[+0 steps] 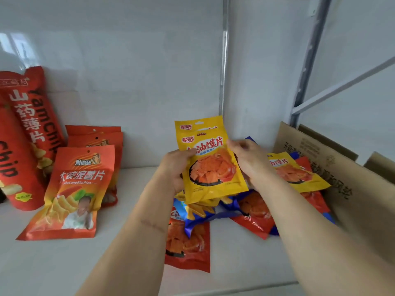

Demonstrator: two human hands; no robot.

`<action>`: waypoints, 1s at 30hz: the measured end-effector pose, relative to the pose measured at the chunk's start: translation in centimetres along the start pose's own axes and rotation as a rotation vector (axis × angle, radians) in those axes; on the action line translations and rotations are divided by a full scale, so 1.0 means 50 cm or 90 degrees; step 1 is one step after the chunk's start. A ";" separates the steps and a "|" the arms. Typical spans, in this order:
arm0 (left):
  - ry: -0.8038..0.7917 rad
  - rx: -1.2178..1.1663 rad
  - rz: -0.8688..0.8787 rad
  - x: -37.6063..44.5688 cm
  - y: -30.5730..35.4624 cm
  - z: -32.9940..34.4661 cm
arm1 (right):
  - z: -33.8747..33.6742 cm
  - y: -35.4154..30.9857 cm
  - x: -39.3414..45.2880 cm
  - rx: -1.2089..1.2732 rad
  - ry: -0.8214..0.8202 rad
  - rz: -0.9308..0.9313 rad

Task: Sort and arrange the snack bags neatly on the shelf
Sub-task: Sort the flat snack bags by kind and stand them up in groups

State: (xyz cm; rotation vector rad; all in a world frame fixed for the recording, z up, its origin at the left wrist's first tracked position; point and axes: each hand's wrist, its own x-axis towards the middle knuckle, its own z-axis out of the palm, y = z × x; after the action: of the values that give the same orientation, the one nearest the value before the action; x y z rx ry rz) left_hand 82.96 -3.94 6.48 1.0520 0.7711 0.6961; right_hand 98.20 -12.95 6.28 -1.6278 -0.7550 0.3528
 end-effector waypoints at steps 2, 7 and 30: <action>0.008 0.002 0.003 -0.004 -0.010 0.019 | -0.064 0.007 0.009 -0.079 0.076 -0.047; 0.045 0.036 0.019 0.000 -0.030 0.040 | -0.194 0.070 0.035 -0.601 0.100 0.109; 0.057 0.018 0.044 0.045 -0.050 0.026 | -0.128 0.000 -0.011 -0.025 -0.066 0.023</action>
State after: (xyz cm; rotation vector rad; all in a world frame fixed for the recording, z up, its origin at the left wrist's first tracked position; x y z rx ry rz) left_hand 85.61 -3.61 4.03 1.0818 0.8272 0.7974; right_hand 101.73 -18.20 7.50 -1.6721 -0.8158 0.4524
